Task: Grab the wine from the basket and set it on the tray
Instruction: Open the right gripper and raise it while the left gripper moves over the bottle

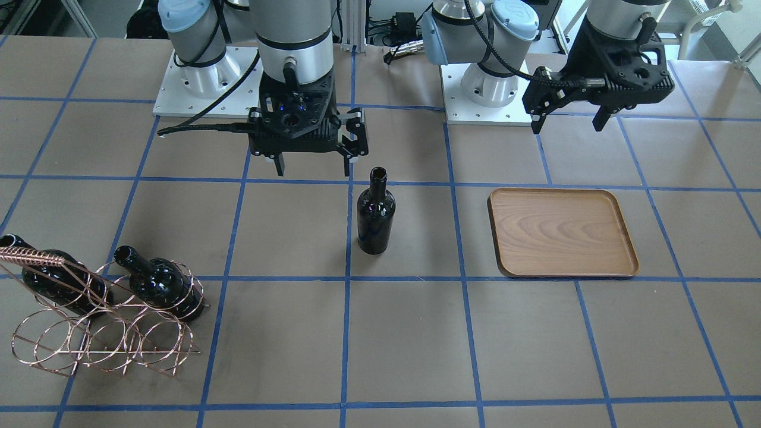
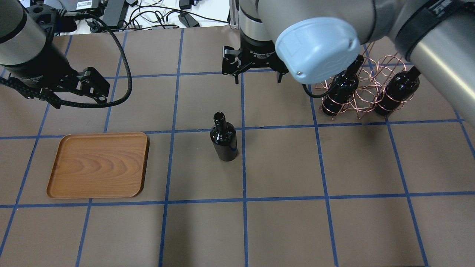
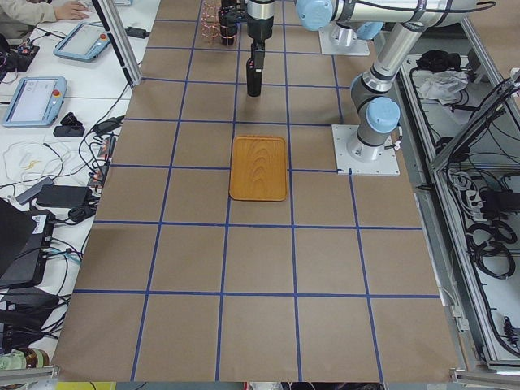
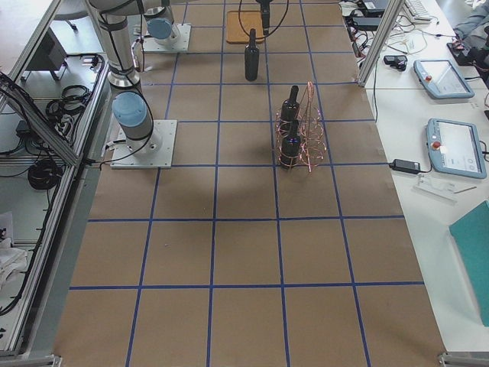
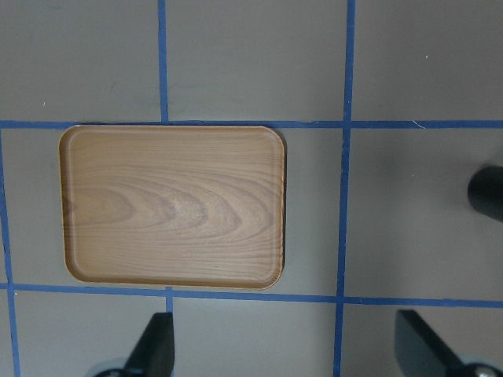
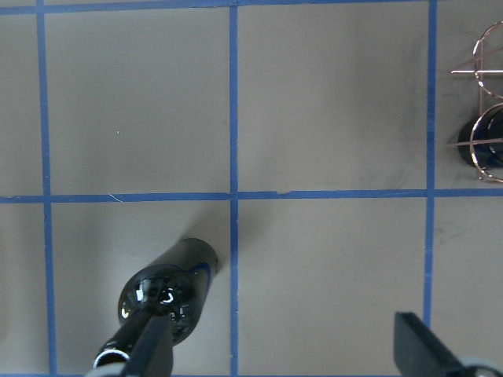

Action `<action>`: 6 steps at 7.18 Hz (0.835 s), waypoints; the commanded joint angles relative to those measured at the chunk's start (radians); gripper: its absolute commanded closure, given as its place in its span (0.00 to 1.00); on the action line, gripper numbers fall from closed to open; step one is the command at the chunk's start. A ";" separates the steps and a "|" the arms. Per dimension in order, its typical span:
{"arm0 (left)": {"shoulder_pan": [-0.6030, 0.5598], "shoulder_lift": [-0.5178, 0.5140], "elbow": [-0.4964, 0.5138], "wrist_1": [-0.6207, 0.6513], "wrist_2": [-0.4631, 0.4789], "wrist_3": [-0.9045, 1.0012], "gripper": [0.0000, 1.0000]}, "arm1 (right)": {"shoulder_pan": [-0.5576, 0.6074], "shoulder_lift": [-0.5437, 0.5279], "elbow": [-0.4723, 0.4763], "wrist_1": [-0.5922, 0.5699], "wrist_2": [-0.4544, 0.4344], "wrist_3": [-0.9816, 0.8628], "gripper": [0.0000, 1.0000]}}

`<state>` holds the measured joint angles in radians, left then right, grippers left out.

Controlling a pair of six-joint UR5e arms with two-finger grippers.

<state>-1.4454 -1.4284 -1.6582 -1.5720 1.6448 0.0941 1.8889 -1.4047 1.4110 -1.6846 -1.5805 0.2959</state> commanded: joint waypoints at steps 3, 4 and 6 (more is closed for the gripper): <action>-0.181 -0.038 0.015 0.076 -0.117 -0.201 0.00 | -0.088 -0.089 -0.004 0.108 -0.045 -0.166 0.00; -0.240 -0.061 0.014 0.142 -0.128 -0.182 0.00 | -0.090 -0.089 0.000 0.105 -0.044 -0.166 0.00; -0.338 -0.118 0.014 0.222 -0.131 -0.197 0.00 | -0.090 -0.089 0.005 0.103 -0.044 -0.166 0.00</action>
<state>-1.7216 -1.5123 -1.6437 -1.4094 1.5171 -0.0870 1.8000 -1.4932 1.4139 -1.5815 -1.6248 0.1309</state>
